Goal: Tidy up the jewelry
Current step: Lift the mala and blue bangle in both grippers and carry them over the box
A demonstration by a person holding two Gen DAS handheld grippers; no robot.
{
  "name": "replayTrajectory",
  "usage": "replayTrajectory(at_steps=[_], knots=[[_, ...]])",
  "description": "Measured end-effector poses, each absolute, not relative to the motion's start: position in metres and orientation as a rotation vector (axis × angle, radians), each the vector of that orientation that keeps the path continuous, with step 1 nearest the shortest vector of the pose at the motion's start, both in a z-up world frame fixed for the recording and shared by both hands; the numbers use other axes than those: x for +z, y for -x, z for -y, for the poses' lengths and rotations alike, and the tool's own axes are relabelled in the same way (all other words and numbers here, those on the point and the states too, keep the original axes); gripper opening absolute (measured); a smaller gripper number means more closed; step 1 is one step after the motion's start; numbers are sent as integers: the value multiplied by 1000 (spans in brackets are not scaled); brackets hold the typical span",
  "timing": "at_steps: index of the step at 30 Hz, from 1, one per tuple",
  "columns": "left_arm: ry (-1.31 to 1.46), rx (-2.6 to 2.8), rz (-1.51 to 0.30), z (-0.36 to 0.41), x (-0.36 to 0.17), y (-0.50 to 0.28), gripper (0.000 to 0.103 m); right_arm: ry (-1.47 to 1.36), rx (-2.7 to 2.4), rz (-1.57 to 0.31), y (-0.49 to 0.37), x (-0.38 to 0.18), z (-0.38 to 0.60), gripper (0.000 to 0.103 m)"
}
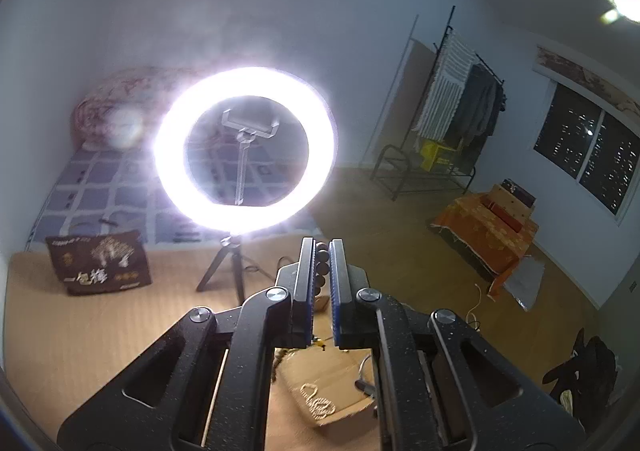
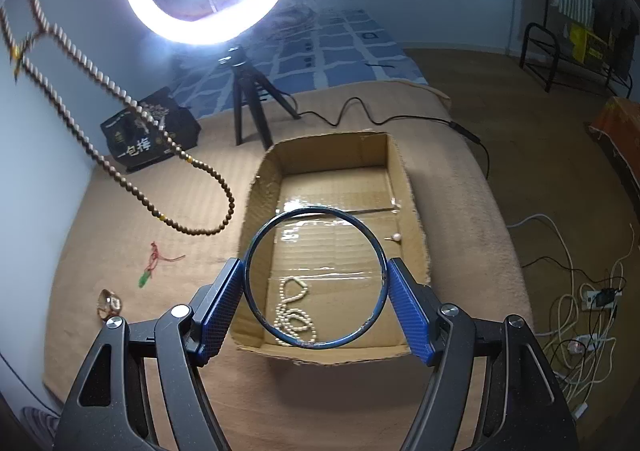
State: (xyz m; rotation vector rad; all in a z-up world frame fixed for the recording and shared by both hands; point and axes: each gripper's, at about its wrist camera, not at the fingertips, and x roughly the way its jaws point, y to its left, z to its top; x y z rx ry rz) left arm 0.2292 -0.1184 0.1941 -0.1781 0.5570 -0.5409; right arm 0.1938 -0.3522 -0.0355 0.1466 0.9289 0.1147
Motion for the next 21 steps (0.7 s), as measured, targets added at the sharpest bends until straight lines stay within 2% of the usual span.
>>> replayTrajectory(at_steps=[10, 21], knots=[[176, -594, -594, 172, 181, -249, 4, -151, 90, -956, -195, -46, 371, 72], [125, -557, -704, 200, 121, -277, 4, -155, 72, -1000, -201, -63, 381, 72]])
